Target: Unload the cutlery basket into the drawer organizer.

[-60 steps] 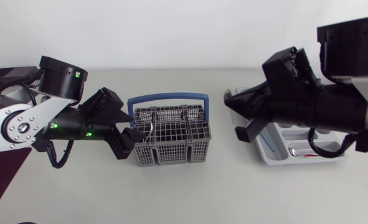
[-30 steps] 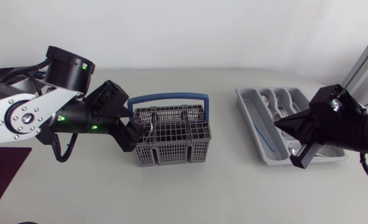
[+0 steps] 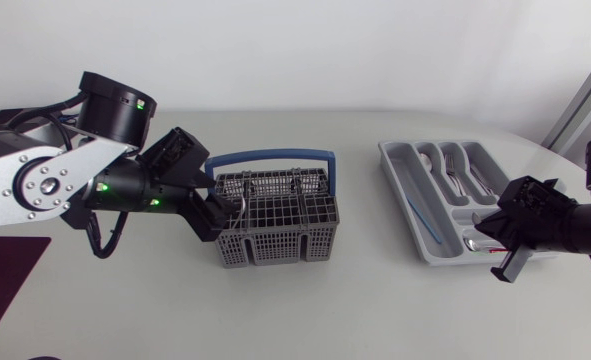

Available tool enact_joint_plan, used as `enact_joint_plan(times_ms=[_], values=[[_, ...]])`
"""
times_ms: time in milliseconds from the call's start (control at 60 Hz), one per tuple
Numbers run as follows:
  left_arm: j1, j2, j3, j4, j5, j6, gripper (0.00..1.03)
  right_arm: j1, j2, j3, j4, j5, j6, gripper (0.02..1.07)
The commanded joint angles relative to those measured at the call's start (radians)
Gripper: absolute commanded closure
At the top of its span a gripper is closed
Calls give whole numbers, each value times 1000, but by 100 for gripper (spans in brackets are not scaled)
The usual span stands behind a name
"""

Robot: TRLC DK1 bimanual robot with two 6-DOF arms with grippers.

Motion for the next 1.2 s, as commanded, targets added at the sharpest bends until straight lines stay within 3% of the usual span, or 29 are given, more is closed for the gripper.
enact_joint_plan(times_ms=[0,367,517,683,717,950,1183], values=[[-7,22,34,-8,-8,-17,6,-18,60,-35,50,23,-57,101],[-20,39,57,-20,-36,-35,6,-53,324,-20,271,157,-118,101],[-24,59,88,-37,-56,-61,6,-58,357,-5,297,188,-117,59],[-32,87,120,-62,-77,-93,6,-50,326,-12,306,201,-94,21],[-37,91,123,-63,-85,-104,6,-46,312,-14,306,203,-86,18],[-49,91,134,-88,-120,-113,6,-12,202,-37,282,203,-40,15],[-55,13,86,-124,-120,-115,6,111,22,-41,140,183,52,15]])
